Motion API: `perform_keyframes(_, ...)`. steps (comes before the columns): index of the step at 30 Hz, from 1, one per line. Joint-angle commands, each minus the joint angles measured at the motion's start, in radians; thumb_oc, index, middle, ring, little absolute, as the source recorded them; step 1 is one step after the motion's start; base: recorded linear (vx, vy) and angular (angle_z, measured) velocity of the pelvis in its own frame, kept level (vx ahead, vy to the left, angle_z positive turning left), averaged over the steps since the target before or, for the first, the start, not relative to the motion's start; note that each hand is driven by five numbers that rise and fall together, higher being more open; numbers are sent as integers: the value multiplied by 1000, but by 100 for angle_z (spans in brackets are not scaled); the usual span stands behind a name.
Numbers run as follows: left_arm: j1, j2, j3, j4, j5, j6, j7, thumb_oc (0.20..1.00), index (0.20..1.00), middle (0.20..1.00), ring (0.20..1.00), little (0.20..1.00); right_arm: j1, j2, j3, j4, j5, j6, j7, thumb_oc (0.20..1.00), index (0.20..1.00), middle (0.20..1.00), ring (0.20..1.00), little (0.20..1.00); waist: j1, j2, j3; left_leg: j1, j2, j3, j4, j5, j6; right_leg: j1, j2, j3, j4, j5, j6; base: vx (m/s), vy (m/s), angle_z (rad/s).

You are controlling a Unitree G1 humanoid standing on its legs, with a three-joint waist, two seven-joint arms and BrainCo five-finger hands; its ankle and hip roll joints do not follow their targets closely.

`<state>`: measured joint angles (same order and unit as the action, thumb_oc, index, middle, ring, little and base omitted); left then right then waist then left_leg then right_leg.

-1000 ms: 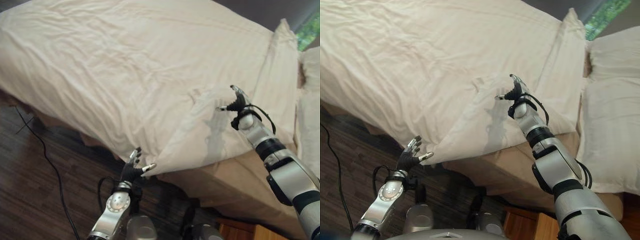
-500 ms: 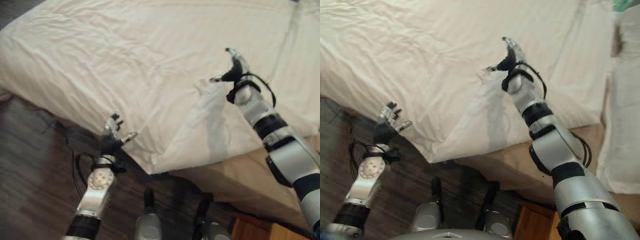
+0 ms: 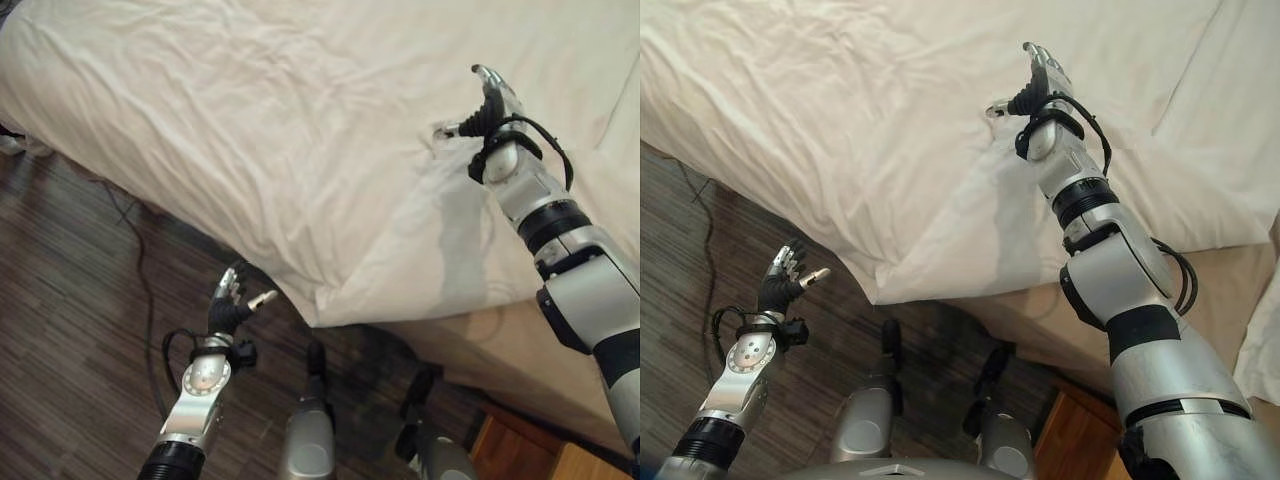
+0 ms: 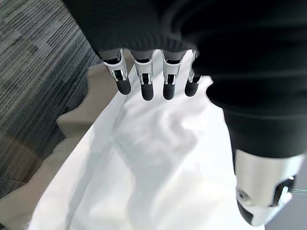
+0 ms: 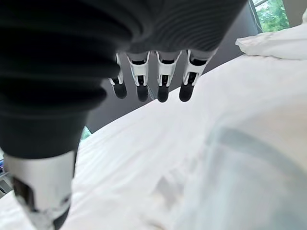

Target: Making the bed.

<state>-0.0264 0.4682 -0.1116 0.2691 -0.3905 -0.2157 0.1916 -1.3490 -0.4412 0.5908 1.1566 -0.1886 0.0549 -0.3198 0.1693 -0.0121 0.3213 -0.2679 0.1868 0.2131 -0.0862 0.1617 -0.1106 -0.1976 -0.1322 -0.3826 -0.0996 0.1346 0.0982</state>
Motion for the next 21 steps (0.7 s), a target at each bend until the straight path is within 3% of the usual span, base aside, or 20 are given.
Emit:
perform_keyframes(1, -46, 48, -19, -51, -24, -70, 12, 1000, 1000, 1000, 1000, 1000, -188, -71, 75, 30, -58, -20, -40, 1000, 1000, 1000, 1000, 1000, 15, -12, 19, -3, 45, 34, -1, 20, -91, -56, -46, -3, 12, -1, 83, -3, -44, 1)
perform_keyframes(5, -53, 34, -43, -41, -25, -77, 8, 1000, 1000, 1000, 1000, 1000, -181, -101, 82, 100, -89, -20, -61, 1000, 1000, 1000, 1000, 1000, 23, 12, 20, -20, 55, 36, -1, 30, -101, -70, -42, -10, 12, -3, 84, 15, -59, 2)
perform_keyframes(10, -93, 28, -53, -26, -31, -86, 27, 1000, 1000, 1000, 1000, 1000, -117, -86, 81, 148, -117, -7, -47, 1000, 1000, 1000, 1000, 1000, 19, 20, 26, -30, 58, 39, -1, 31, -99, -96, -31, 9, 12, 0, 81, -7, -50, -4)
perform_keyframes(11, -93, 28, -53, -25, -31, -86, 27, 1000, 1000, 1000, 1000, 1000, -117, -86, 81, 148, -117, -7, -47, 856, 856, 856, 856, 856, 20, 20, 25, -31, 58, 40, -1, 31, -99, -97, -31, 10, 12, 0, 81, -17, -22, -9)
perform_keyframes(12, -95, 26, -53, -27, -32, -85, 26, 1000, 1000, 1000, 1000, 1000, -98, -76, 71, 160, -117, -3, -38, 856, 856, 856, 856, 856, 19, 23, 29, -32, 56, 40, -1, 30, -98, -103, -30, 14, 12, 2, 81, -5, -2, -11)
perform_keyframes(13, -91, 23, -50, -26, -33, -82, 25, 1000, 1000, 1000, 1000, 1000, -76, -63, 62, 173, -116, 1, -18, 200, 200, 200, 200, 200, 14, 25, 29, -28, 57, 44, -1, 28, -96, -107, -28, 24, 12, 4, 79, -5, -1, -11)
perform_keyframes(17, -99, 16, -45, -16, -28, -79, 27, 1000, 1000, 1000, 1000, 1000, -9, -26, 36, 165, -99, 4, -12, 200, 200, 200, 200, 200, 9, 17, 43, 2, 40, 3, -1, 18, -95, -95, -14, 52, 12, -6, 74, 45, 26, -11)
perform_keyframes(18, -119, 3, -48, 1, -27, -76, 36, 1000, 1000, 1000, 1000, 1000, 52, 10, 9, 150, -80, 2, -18, 200, 200, 200, 200, 200, 0, 7, 47, 34, 19, -49, -1, -12, -91, -79, -9, 72, 12, -9, 67, 18, 12, -16)
perform_keyframes(21, -148, -5, -63, 33, -34, -70, 47, 1000, 1000, 1000, 1000, 1000, 96, 50, -7, 136, -73, 5, -19, 200, 200, 200, 200, 200, -8, -7, 48, 77, 5, -77, 7, -44, -79, -56, -11, 95, 12, -6, 63, 27, 28, -25)
